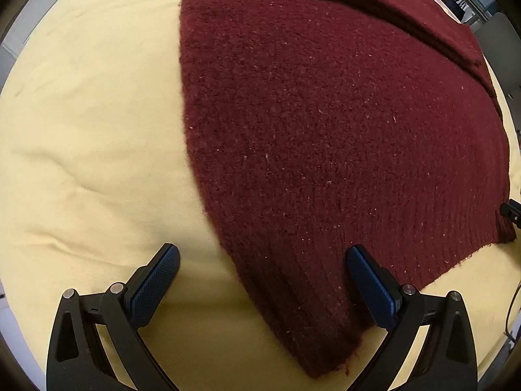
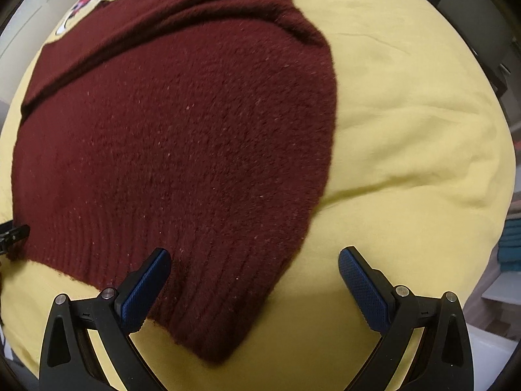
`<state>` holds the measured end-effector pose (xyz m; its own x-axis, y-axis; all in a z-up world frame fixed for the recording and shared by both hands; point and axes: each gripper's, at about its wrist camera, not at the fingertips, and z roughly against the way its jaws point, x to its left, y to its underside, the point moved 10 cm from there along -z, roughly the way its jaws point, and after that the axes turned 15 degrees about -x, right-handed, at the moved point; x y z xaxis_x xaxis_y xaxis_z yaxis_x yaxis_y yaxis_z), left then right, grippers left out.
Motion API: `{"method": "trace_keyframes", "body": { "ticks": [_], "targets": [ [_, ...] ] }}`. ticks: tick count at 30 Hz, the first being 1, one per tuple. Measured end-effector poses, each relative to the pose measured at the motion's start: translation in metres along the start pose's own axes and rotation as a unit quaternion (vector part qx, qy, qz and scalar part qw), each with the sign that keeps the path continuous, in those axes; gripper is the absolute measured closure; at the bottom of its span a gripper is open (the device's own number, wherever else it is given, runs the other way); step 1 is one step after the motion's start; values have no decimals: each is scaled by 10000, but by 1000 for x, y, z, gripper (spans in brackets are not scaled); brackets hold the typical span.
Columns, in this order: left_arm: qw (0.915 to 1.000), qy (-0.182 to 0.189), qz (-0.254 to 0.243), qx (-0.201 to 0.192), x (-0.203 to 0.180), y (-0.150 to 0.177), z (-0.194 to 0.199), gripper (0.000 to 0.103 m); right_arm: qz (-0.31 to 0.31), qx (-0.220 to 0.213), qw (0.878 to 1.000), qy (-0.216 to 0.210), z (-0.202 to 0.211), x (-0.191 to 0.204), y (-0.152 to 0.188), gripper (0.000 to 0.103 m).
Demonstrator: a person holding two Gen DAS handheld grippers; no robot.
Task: Fold small clothes
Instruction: 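Grasp the sweater hem with both tools and lift it toward the collar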
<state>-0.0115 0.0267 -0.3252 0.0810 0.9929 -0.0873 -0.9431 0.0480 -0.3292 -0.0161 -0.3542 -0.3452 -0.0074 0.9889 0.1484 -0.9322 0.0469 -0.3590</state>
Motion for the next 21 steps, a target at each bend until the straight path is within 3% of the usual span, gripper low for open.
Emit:
{"method": "trace_keyframes", "body": {
  "ticks": [2,4,5,7,8,9,10,11,12,14,21],
  "targets": [
    [10000,80,-20,46,-6,0,-1,8,-16,119,9999,-92,-3,7,3,0],
    [9998,160,-41,86,-11,-2,-4,24,-141,222,9992,-306,-5,16,6,0],
    [9997,193,-53,104,-14,-2,-4,27,-206,265,9986,-397,-6,19,8,0],
    [9994,297,-83,145,-22,-4,-5,43,-215,287,9989,-312,-6,19,10,4],
    [9991,394,-85,164,-27,-5,-5,48,-213,295,9991,-199,-6,17,9,18],
    [9982,569,-82,195,-34,-6,-5,63,-305,310,9990,-91,-5,13,9,29],
    [9978,629,-72,211,-36,-5,-4,76,-424,334,9985,-123,-5,12,10,54],
    [9973,717,-26,173,-39,-8,-5,81,-582,374,9973,-262,-5,12,10,70],
    [9962,843,76,221,-43,-9,-6,86,-757,433,9949,-508,-4,14,11,75],
    [9954,907,162,257,-48,-11,-6,90,-796,468,9935,-670,-2,11,9,87],
    [9949,1013,-26,-4,-68,-39,13,93,-774,151,9914,-1043,19,17,-22,91]
  ]
}}
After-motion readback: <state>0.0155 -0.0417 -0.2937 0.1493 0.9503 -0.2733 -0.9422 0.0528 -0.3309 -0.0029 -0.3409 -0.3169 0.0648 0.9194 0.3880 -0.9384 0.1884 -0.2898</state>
